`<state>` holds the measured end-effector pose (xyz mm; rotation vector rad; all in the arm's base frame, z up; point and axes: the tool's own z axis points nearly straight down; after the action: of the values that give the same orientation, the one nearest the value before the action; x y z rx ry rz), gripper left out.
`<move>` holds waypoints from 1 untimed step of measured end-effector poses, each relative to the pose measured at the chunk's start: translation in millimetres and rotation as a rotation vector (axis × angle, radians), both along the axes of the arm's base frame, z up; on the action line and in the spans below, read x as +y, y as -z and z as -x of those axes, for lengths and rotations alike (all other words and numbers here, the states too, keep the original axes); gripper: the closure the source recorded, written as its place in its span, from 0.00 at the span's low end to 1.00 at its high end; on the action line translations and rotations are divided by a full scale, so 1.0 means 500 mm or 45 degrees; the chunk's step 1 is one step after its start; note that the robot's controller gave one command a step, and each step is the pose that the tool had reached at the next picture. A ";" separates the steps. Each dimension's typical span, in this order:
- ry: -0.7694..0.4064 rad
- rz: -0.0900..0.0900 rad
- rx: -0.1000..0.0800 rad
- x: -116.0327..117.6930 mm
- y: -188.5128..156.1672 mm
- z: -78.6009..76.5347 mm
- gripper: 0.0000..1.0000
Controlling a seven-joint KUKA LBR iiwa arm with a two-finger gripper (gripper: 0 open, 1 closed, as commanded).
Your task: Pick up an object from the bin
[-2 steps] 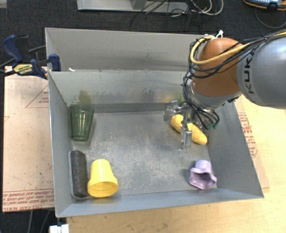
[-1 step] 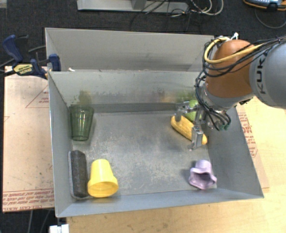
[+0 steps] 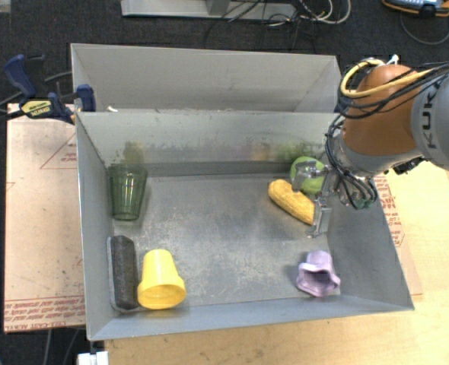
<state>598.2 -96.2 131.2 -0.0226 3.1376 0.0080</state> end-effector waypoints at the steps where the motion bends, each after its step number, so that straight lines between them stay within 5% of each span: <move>1: 0.166 0.005 -0.005 -0.014 0.030 -0.014 0.00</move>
Offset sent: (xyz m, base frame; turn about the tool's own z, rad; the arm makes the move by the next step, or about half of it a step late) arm 0.0077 -0.0028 -0.0612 0.2224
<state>605.4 -103.1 116.1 0.1816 3.1281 0.0018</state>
